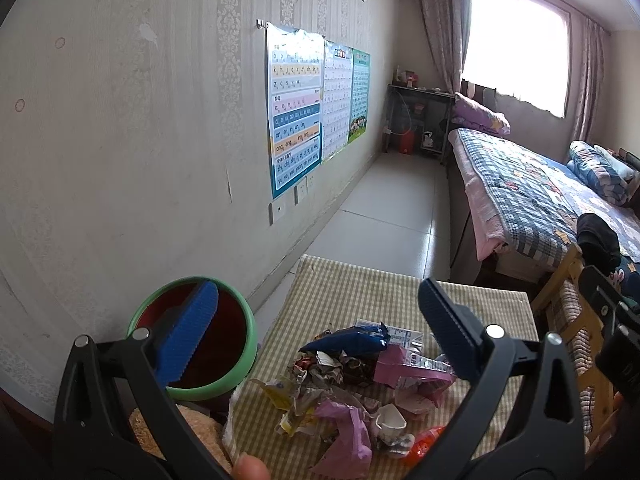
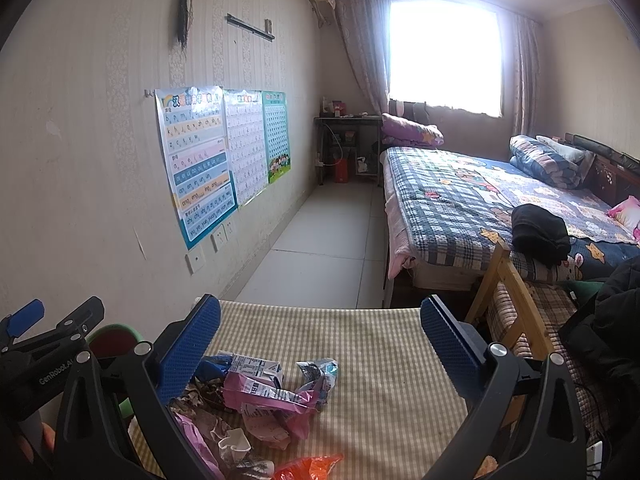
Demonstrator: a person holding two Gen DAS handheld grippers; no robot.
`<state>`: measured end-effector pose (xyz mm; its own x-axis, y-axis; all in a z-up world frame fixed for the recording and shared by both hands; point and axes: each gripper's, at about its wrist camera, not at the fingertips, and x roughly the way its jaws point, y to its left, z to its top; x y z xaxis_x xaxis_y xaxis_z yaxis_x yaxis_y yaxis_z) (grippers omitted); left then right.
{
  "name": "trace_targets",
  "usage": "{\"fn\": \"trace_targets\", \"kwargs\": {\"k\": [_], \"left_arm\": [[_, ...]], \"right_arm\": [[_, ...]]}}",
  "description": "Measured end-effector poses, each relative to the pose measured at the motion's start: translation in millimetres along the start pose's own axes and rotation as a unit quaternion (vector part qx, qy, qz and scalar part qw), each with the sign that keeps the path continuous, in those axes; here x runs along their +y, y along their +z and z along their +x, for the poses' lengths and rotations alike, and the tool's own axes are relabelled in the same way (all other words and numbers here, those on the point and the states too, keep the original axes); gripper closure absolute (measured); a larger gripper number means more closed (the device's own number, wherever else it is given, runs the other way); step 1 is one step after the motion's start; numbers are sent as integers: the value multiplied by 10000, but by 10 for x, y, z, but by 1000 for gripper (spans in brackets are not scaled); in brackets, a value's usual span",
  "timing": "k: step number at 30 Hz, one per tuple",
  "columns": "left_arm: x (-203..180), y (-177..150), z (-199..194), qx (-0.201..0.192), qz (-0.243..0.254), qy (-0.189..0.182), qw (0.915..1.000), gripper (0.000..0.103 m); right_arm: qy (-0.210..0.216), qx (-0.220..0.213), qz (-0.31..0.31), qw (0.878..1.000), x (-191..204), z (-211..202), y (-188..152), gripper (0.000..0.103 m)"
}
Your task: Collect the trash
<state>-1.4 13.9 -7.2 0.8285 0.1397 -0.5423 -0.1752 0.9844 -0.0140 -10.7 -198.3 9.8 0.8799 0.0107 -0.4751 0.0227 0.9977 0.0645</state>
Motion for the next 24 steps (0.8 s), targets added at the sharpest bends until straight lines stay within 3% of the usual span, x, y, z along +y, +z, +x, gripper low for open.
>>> {"fn": "trace_targets", "kwargs": {"k": [6,10,13,15,20,24], "left_arm": [[21,-14,60,146,152,10,9998,5],[151,-182,166,272,361,56,9990,5],[250,-471,361,836,465,-298,9950,5],[292,-733,500,1335,412,-619,9883,5],[162,-1292,846,2259,363,-1157,9666,30],[14,-1494,1053,2567,380,-1431,9551,40]], "right_arm": [[22,63,-14,10000,-15,32,-38,7],[-66,325,-169,9993,-54,168,-215,7],[-63,660,-303,9973,-70,296,-422,7],[25,897,-352,9953,-73,380,-586,7],[229,1547,-455,9866,-91,567,-981,7],[303,1932,-308,9802,-175,629,-1226,7]]}}
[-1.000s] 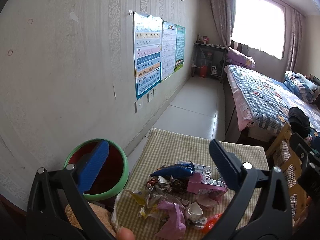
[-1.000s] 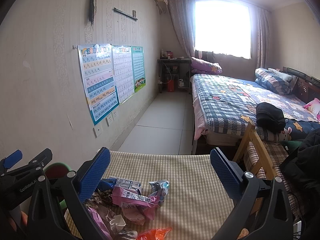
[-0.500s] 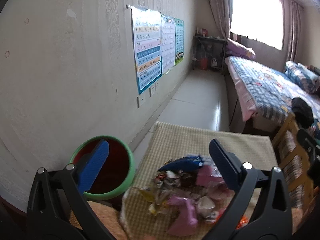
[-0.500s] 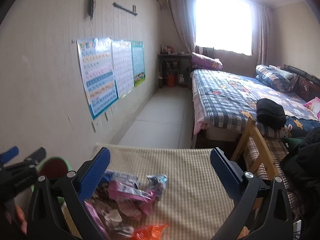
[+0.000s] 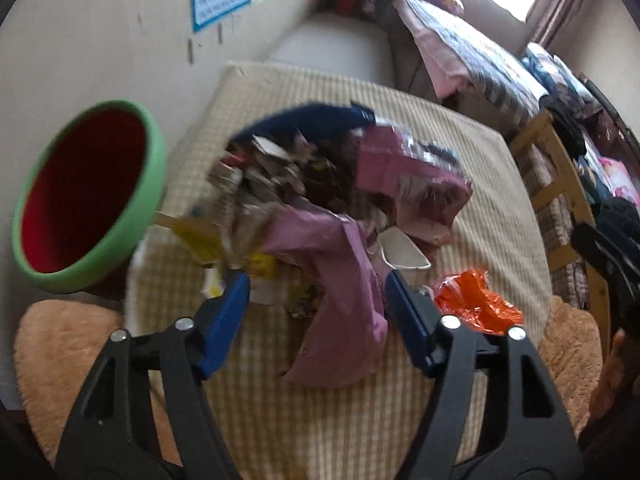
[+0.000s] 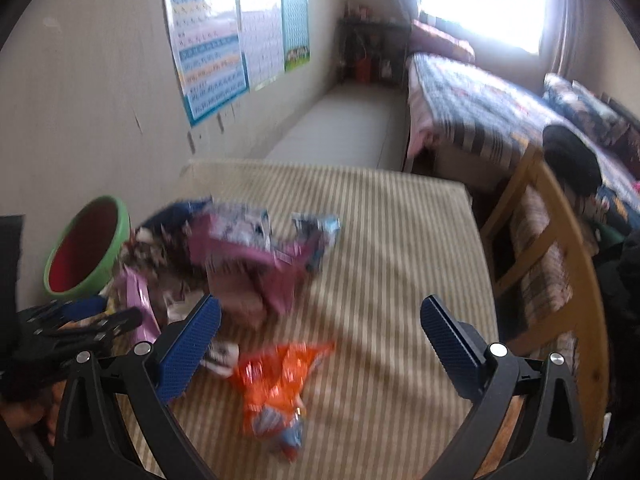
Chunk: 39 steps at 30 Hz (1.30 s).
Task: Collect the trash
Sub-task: 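Grasp the pink wrapper with the left gripper while the right grasps the orange chip bag, then carry the pink wrapper into the bucket and open the left gripper while the right holds the orange bag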
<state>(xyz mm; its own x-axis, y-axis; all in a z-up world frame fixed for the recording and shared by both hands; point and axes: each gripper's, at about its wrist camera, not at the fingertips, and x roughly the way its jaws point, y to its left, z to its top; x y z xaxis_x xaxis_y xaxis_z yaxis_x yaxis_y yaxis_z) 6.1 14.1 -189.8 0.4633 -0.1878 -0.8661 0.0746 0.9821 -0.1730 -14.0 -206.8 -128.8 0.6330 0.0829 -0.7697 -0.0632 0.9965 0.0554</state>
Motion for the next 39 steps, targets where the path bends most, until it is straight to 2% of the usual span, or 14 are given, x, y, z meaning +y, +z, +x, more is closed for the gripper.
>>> {"fn": "trace_targets", "kwargs": {"k": [3,4,5,8,11,14,16,17,18,20,25,30,34,39], "left_arm": [[-64,-10,163,234,131,-105,9996,63],[-77,-27,197,292,115,-184,9993,75],[-83,-33,224,330,98,-209,9992,82],[-118,-38,157,246,128,-184,9994,88],[-136,-13,-14,57,223,-112,9997,89],[-134,16,-179,-97,311,-117,9994,89],[-127,27,-254,-182,339,-158,9991,89],[-118,36,-280,-214,346,-161,9990,89],[-109,44,-310,-253,352,-154,9989,89],[-73,67,-371,-343,327,-119,9988,89],[126,192,-575,-652,177,85,9977,89],[617,358,-866,-1067,-49,764,9913,88],[1165,420,-950,-1135,-506,1105,9861,88],[1640,467,-917,-1039,-760,1287,9833,88]], "right_arm": [[139,306,227,9992,-101,47,-117,7],[192,403,262,9987,-121,60,-141,7],[238,544,281,9978,-130,71,-164,7],[400,948,321,9942,-126,181,-246,15],[837,1366,593,9853,-139,297,-343,26],[1052,1589,671,9794,-101,362,-427,35],[1284,1774,727,9730,-57,431,-504,48],[1413,1880,789,9687,-52,464,-544,61],[1479,1916,853,9665,-55,473,-558,62],[1561,1875,910,9655,-73,438,-552,63],[1337,1300,447,9814,-23,2,-309,64],[1578,623,290,9851,92,-433,78,64],[1879,221,28,9819,443,-503,442,64],[2406,64,-347,9700,1089,-340,805,64]]}}
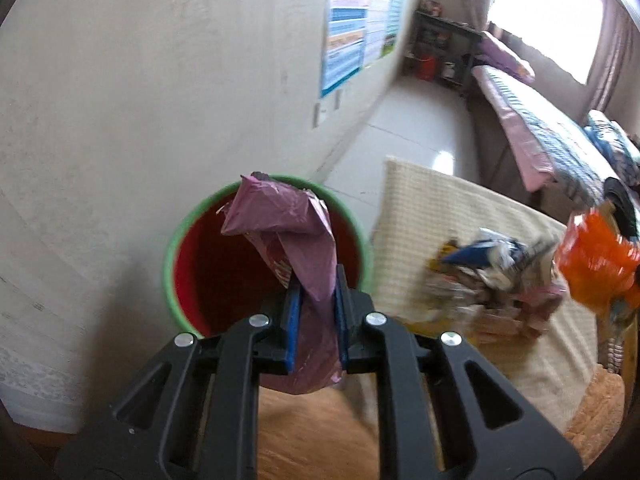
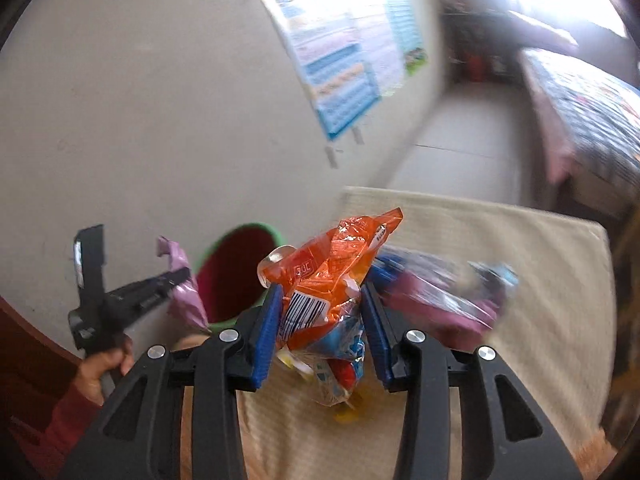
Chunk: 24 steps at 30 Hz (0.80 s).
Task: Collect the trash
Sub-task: 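Carry the pink wrapper into the bucket and open the left gripper while the right holds the orange bag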
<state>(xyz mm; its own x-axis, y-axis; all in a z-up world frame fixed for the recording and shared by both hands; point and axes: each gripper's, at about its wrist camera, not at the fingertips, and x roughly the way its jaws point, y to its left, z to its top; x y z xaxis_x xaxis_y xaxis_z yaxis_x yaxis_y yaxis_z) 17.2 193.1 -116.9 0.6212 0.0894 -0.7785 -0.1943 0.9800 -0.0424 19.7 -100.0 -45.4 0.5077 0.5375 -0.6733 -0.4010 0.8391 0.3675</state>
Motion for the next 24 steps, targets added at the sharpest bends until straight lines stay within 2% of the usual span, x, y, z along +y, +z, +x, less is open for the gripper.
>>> {"fn": "trace_targets", "kwargs": {"k": [5,9,12,18,22,24], "left_arm": [[374,97,342,212,-216,78,9995,89],[548,109,557,393,-335,109,9986,89],[598,69,633,511,-372,6,9980,89],[647,-2,795,617,-387,26,9973,88],[612,-8,858,647,-588,-44,9962,88],[612,4,841,628,-552,-51,9965,87]], "right_arm": [[518,431,-161,9976,379,755,226,64],[524,660,-316,9959,627,1215,336,64],[586,579,-355,9960,650,1162,325,64],[203,602,-224,9977,487,1107,366,64],[46,538,-731,9959,702,1263,462,64],[163,533,-814,9951,781,1355,455,64]]}}
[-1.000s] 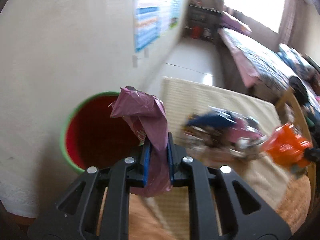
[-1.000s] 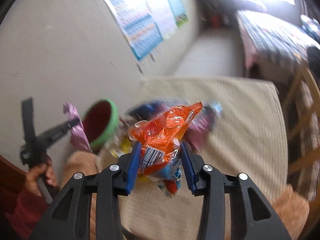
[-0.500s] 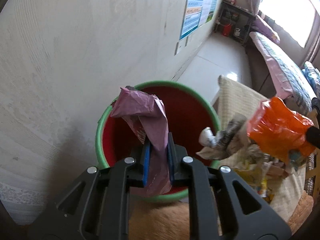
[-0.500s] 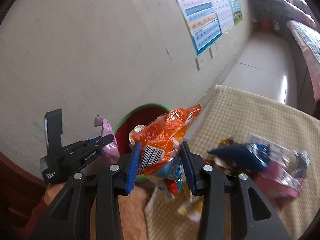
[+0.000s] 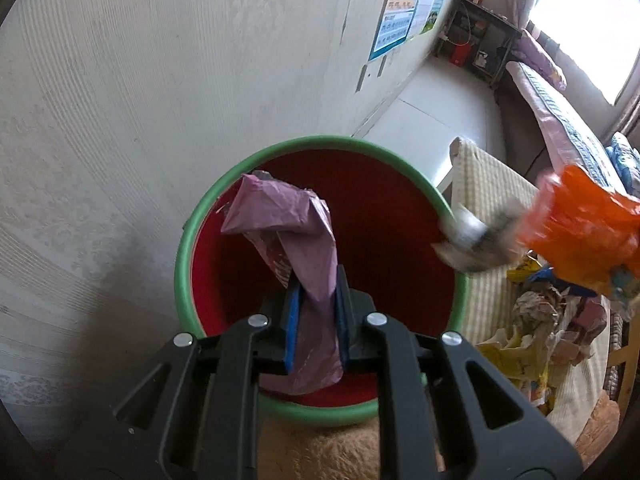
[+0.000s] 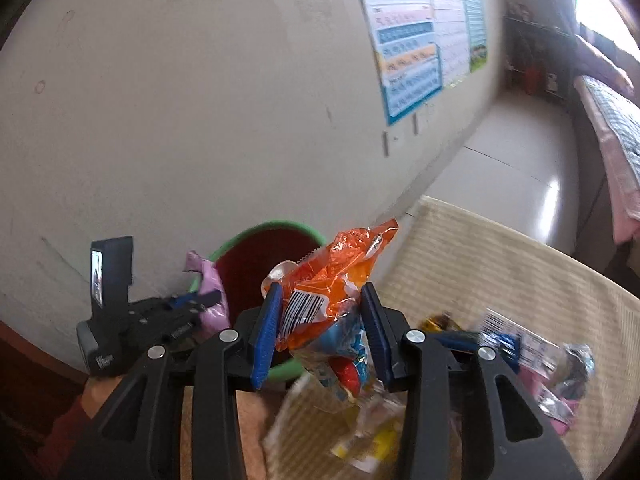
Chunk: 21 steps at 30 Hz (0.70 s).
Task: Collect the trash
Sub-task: 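Carry the pink wrapper into the bucket and open the left gripper while the right holds the orange bag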
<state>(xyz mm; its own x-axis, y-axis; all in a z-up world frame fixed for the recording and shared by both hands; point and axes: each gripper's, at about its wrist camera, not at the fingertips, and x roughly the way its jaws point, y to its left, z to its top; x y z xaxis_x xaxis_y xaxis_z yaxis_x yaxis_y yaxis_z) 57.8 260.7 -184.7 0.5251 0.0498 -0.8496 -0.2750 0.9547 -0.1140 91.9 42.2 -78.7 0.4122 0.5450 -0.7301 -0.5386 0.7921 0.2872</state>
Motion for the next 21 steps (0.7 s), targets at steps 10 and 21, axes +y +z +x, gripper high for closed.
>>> {"fn": "trace_targets", "kwargs": {"k": [10,21], "left_arm": [[65,-9,-28,53,37,-5,10000,86],[-114,103,-69,-160,47,44,9999,26]], "right_arm": [[-451,131,-322,9984,32,177,-168,63],[-349,-41,172,9992,-175,-203,-327,63]]}}
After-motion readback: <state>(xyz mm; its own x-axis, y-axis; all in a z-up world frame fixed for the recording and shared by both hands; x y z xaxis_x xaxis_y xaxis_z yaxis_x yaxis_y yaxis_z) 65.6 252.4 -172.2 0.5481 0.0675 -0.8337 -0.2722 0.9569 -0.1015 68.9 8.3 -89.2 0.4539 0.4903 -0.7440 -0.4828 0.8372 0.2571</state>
